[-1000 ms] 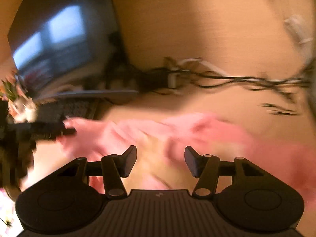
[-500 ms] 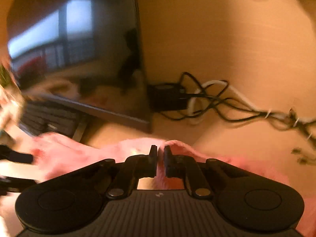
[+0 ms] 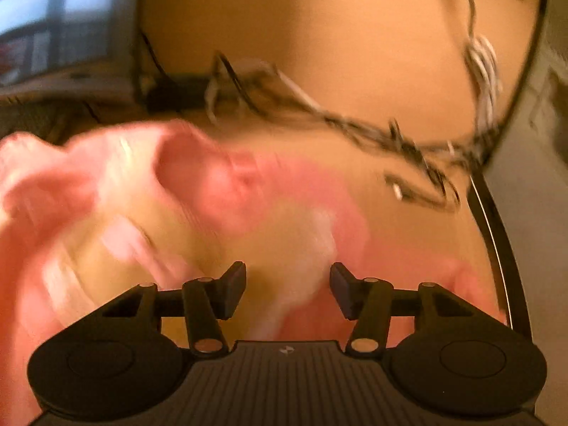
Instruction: Fold clothes
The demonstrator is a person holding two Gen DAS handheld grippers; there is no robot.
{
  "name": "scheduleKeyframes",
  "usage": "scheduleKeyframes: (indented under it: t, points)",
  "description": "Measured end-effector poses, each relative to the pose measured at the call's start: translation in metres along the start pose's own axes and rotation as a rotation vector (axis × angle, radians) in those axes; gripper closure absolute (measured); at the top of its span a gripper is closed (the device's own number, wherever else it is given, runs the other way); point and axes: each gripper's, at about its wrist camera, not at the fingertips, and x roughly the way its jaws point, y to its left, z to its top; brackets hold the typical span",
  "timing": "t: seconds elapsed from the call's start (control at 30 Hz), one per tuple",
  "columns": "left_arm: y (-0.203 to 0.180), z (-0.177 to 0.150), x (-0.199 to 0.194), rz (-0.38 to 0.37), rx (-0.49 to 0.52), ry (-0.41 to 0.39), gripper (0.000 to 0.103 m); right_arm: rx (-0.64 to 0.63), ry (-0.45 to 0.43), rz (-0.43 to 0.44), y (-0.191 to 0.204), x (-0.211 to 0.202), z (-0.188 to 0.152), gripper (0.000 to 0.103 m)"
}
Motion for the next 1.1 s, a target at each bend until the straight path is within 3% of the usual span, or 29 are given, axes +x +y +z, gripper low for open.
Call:
scheduleKeyframes:
  t: [0.13, 0.47, 0.67, 0.77, 0.87, 0.93, 1.0, 1.1]
  points:
    - [-0.006, 0.004, 0.001, -0.002, 0.014, 0.004, 0.010, 0.036, -0.010, -0.062, -0.022, 0.010, -0.003, 0.050]
    - [-0.016, 0.008, 0.009, -0.013, 0.035, 0.022, 0.010, 0.084, -0.017, -0.061, -0.024, 0.007, 0.001, 0.048]
    - [-0.023, 0.013, 0.013, -0.026, 0.056, 0.032, 0.009, 0.090, -0.057, -0.015, -0.023, -0.023, -0.005, 0.044]
    - [-0.030, 0.012, 0.018, -0.047, 0.066, 0.040, 0.009, 0.131, -0.061, 0.059, -0.022, -0.039, -0.011, 0.043]
    - [-0.037, 0.005, 0.028, -0.137, 0.061, 0.055, 0.011, 0.142, -0.047, 0.147, -0.014, -0.044, -0.021, 0.043]
    - [-0.044, -0.005, 0.037, -0.254, 0.072, 0.106, 0.014, 0.144, -0.025, 0.194, -0.005, -0.041, -0.029, 0.043]
    - [-0.053, -0.017, 0.051, -0.322, 0.070, 0.160, 0.016, 0.169, 0.009, 0.252, 0.000, -0.036, -0.036, 0.041]
    - [-0.059, -0.037, 0.067, -0.327, 0.044, 0.240, 0.017, 0.136, 0.016, 0.289, 0.009, -0.043, -0.044, 0.033]
